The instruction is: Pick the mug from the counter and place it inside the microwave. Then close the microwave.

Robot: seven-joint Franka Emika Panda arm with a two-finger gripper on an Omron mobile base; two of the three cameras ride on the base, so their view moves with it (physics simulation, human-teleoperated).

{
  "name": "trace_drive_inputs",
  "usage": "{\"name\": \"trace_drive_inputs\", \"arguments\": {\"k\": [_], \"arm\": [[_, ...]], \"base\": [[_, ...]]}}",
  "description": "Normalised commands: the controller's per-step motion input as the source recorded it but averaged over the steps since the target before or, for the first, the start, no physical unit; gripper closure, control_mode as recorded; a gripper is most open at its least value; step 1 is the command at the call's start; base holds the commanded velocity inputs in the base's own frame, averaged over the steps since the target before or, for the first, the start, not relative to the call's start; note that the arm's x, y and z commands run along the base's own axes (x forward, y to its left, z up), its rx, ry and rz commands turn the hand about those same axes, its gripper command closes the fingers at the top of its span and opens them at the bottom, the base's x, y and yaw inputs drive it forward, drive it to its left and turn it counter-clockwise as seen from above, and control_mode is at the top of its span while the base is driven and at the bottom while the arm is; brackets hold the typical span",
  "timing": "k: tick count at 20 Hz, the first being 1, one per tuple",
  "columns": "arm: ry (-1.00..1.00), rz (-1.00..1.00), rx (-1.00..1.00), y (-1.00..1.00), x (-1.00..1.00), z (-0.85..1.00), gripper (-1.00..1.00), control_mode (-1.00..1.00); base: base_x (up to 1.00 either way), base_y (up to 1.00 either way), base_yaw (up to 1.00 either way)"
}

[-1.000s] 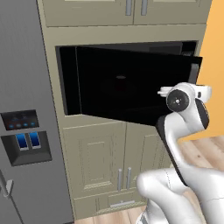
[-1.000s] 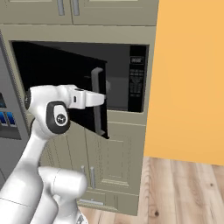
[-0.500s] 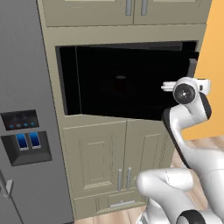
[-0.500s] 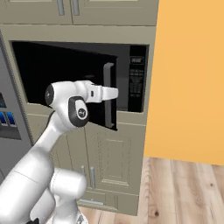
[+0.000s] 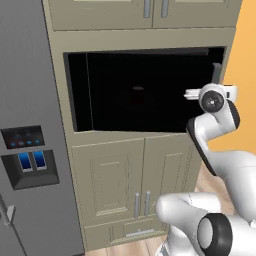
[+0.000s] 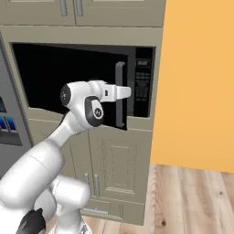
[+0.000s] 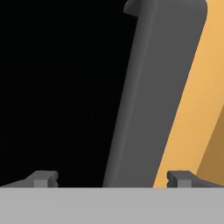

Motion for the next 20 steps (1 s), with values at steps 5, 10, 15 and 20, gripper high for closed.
{"name": "trace_drive_inputs", "arguments": {"k": [5, 10, 15, 20], "arm": [[0.0, 0.01, 0.0, -0.02, 0.37, 0.06, -1.0, -1.0], [0.0, 0.01, 0.0, -0.01, 0.31, 0.11, -1.0, -1.0], [0.0, 0.02, 0.01, -0.03, 0.34, 0.09, -1.0, -1.0], [0.0, 0.02, 0.01, -0.03, 0.4, 0.09, -1.0, -1.0]], "base": [[0.0, 0.0, 0.0], [0.0, 0.0, 0.0], [0.0, 0.0, 0.0], [0.0, 0.0, 0.0]]}}
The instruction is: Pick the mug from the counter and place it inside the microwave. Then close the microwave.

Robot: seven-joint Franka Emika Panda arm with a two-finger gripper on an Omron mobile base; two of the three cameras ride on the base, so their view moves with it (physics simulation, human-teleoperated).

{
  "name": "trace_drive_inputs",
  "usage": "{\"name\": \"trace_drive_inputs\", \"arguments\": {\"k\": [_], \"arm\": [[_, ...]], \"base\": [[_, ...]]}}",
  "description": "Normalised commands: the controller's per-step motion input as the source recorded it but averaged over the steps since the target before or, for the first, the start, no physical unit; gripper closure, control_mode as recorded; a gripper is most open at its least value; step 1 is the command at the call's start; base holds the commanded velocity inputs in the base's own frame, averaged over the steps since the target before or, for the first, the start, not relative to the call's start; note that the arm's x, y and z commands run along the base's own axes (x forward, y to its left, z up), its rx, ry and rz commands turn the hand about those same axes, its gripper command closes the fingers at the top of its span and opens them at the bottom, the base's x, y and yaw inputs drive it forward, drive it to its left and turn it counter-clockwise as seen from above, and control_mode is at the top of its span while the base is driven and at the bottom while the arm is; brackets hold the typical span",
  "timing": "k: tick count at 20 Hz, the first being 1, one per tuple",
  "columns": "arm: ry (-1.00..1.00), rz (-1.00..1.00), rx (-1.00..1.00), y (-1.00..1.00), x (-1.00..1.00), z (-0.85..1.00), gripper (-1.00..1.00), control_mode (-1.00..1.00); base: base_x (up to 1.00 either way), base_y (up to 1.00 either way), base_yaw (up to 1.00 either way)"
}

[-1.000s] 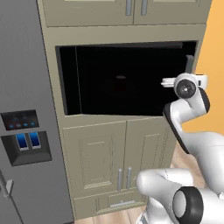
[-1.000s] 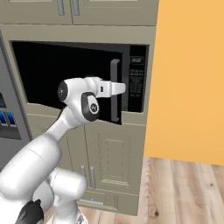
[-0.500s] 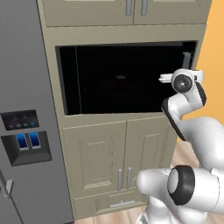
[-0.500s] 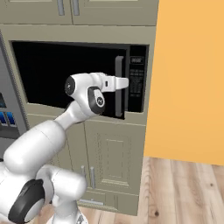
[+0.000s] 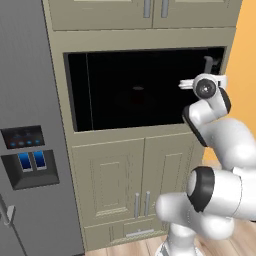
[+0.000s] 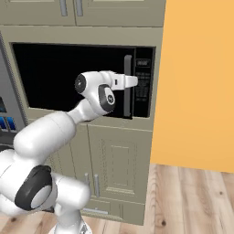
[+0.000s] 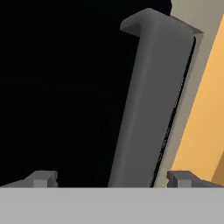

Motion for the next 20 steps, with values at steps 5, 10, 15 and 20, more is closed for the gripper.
{"name": "trace_drive_inputs", "arguments": {"k": [5, 10, 15, 20], "arm": [[0.0, 0.02, 0.0, -0.01, 0.47, 0.08, -1.0, -1.0], [0.0, 0.02, 0.0, 0.0, 0.42, 0.06, -1.0, -1.0], [0.0, 0.02, 0.0, 0.0, 0.28, 0.01, -1.0, -1.0], [0.0, 0.01, 0.0, 0.0, 0.01, 0.0, -1.0, -1.0]], "base": [[0.0, 0.0, 0.0], [0.0, 0.0, 0.0], [0.0, 0.0, 0.0], [0.0, 0.0, 0.0]]}}
